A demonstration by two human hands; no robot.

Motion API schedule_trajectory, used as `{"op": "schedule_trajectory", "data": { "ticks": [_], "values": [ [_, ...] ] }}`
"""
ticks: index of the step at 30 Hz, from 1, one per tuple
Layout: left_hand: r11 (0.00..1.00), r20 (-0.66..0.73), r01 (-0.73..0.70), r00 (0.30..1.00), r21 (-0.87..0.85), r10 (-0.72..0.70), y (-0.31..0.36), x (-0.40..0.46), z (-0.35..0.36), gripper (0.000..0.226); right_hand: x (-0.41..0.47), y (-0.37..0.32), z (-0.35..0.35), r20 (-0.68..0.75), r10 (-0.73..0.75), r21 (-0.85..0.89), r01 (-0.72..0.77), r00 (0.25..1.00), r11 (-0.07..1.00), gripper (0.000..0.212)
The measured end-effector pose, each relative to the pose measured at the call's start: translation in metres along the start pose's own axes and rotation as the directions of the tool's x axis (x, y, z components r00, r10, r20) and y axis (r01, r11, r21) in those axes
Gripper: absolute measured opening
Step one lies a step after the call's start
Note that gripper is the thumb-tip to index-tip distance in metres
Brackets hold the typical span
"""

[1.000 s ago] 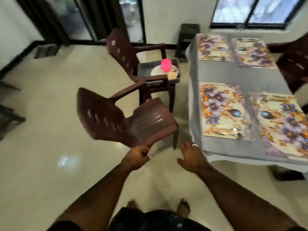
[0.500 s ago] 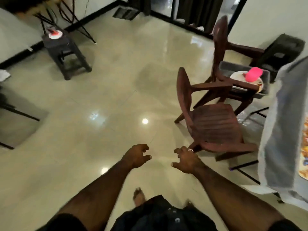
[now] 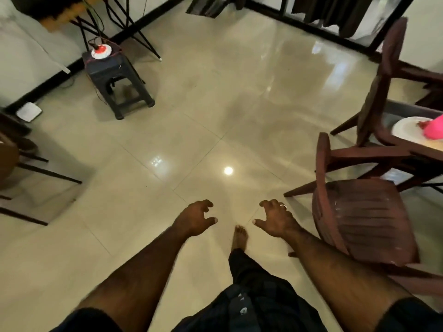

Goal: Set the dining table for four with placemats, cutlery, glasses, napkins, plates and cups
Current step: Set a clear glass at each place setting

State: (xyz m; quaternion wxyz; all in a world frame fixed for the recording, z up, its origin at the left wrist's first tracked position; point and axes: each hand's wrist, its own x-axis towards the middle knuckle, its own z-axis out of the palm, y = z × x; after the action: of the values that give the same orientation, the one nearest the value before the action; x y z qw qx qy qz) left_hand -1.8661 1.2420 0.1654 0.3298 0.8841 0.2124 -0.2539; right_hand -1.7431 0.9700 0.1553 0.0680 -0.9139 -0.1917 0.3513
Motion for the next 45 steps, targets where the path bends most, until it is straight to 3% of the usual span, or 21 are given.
{"op": "schedule_trajectory", "data": {
  "ticks": [6, 10, 19, 25, 33, 39, 45],
  "values": [
    [1.0, -0.058, 0.031, 0.998, 0.0, -0.031, 0.023, 0.111, -0.102, 0.061, 0.114, -0.015, -0.096, 0.078, -0.055, -0.085, 0.061, 0.995, 0.994, 0.078],
    [0.997, -0.093, 0.04, 0.995, -0.063, -0.046, 0.041, 0.179, -0.158, 0.055, 0.188, -0.008, -0.165, 0.13, -0.026, 0.061, 0.018, 0.991, 0.998, 0.067],
    [0.995, 0.006, -0.039, 0.999, 0.095, 0.039, 0.092, 0.422, -0.293, 0.05, 0.338, 0.045, -0.276, -0.001, 0.234, 0.266, -0.225, 0.972, 0.937, 0.056],
    [0.953, 0.166, -0.216, 0.969, 0.211, 0.183, 0.227, 0.571, -0.358, 0.047, 0.372, 0.077, -0.323, -0.028, 0.46, 0.513, -0.382, 0.888, 0.769, 0.06],
    [0.843, 0.294, -0.416, 0.899, 0.34, 0.325, 0.416, 0.761, -0.367, 0.059, 0.458, 0.194, -0.382, 0.033, 0.578, 0.556, -0.496, 0.815, 0.667, 0.081],
    [0.764, 0.29, -0.398, 0.914, 0.508, 0.284, 0.532, 0.847, -0.386, 0.082, 0.538, 0.287, -0.524, 0.045, 0.488, 0.542, -0.432, 0.871, 0.721, 0.096],
    [0.808, 0.289, -0.425, 0.9, 0.407, 0.327, 0.654, 0.935, -0.391, 0.087, 0.62, 0.386, -0.675, -0.147, 0.484, 0.563, -0.329, 0.863, 0.758, 0.098]
  ]
}}
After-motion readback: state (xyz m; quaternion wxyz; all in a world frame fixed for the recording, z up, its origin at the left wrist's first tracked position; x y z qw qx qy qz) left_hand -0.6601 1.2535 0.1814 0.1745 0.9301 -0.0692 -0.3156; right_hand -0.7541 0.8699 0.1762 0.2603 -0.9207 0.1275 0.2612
